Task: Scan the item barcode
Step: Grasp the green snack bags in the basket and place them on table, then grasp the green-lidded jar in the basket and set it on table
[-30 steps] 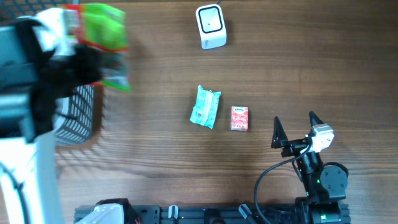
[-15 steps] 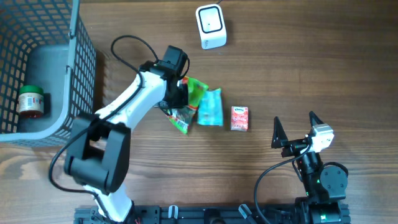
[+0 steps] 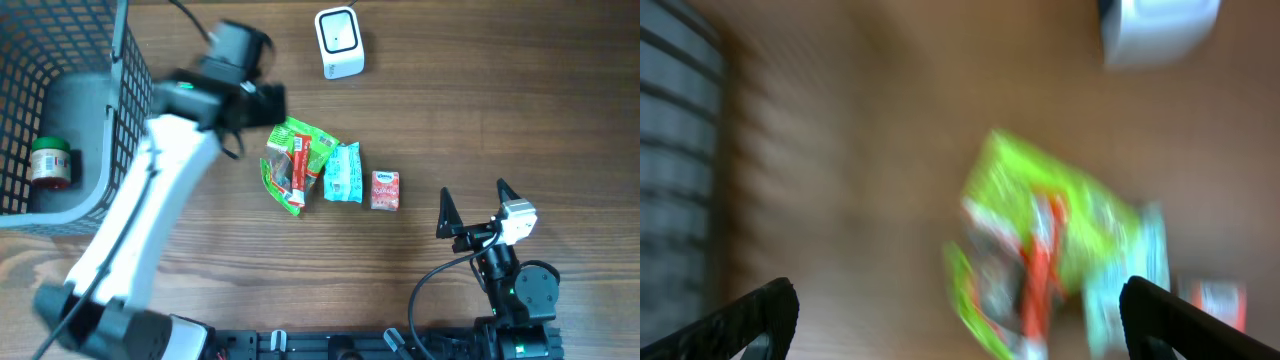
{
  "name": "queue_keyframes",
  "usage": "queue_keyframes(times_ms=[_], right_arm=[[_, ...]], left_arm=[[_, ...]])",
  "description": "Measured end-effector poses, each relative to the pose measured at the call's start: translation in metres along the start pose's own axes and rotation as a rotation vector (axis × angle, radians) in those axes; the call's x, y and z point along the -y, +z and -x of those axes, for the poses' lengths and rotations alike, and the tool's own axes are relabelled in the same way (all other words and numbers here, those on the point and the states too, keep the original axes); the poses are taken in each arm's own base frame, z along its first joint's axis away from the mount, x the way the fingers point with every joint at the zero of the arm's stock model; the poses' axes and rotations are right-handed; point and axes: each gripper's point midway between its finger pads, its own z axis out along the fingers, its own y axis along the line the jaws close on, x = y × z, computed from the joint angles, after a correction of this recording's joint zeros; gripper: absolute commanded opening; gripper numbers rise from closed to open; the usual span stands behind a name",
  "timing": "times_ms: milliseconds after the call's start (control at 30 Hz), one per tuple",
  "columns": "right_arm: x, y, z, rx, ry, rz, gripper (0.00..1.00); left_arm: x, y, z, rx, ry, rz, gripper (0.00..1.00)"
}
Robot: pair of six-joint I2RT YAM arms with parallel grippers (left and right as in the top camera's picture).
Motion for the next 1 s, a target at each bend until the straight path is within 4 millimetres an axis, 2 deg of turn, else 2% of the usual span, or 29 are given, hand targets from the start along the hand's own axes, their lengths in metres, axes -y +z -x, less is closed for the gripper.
queue_keyframes(times_ms=[33,67,100,133,167,200,233,267,300,333,400,433,467,500,633,1000], right_arm=[[0.0,0.0,0.0,0.0,0.0,0.0,1.0],[0.0,0.0,0.0,0.0,0.0,0.0,1.0],[0.0,0.0,0.0,0.0,0.0,0.0,1.0],[0.0,0.0,0.0,0.0,0.0,0.0,1.0],[0.0,0.0,0.0,0.0,0.0,0.0,1.0],[0.0,0.0,0.0,0.0,0.0,0.0,1.0],[0.0,0.0,0.0,0.0,0.0,0.0,1.0],[0.0,0.0,0.0,0.0,0.0,0.0,1.0],[0.0,0.0,0.0,0.0,0.0,0.0,1.0],[0.0,0.0,0.0,0.0,0.0,0.0,1.0],[0.0,0.0,0.0,0.0,0.0,0.0,1.0],[0.0,0.0,0.0,0.0,0.0,0.0,1.0],[0.0,0.0,0.0,0.0,0.0,0.0,1.0],[0.0,0.0,0.0,0.0,0.0,0.0,1.0],[0.0,0.0,0.0,0.0,0.0,0.0,0.99],[0.0,0.0,0.0,0.0,0.0,0.0,1.0]], left_arm=[[-0.031,-0.04,0.038,0.15,-0.046,0.061,1.0],[-0.06,-0.069,0.06,0.242,-0.082,0.11,1.0],[-0.082,-0.086,0.071,0.293,-0.115,0.144,1.0],[-0.121,-0.104,0.081,0.344,-0.177,0.216,1.0],[-0.17,-0.118,0.08,0.366,-0.254,0.317,1.0],[-0.202,-0.123,0.074,0.355,-0.298,0.388,1.0],[-0.225,-0.122,0.069,0.333,-0.322,0.432,1.0],[-0.259,-0.116,0.061,0.293,-0.366,0.488,0.99],[-0.282,-0.109,0.053,0.259,-0.4,0.522,0.98],[-0.312,-0.096,0.042,0.202,-0.445,0.55,0.98],[-0.342,-0.071,0.025,0.115,-0.488,0.558,0.99],[-0.359,-0.048,0.01,0.039,-0.508,0.559,0.98],[-0.366,-0.034,0.002,-0.007,-0.51,0.554,0.98],[-0.374,-0.008,-0.012,-0.083,-0.508,0.534,0.98],[-0.379,0.052,-0.035,-0.234,-0.468,0.46,0.95],[-0.386,0.129,-0.064,-0.309,-0.444,0.419,0.94]])
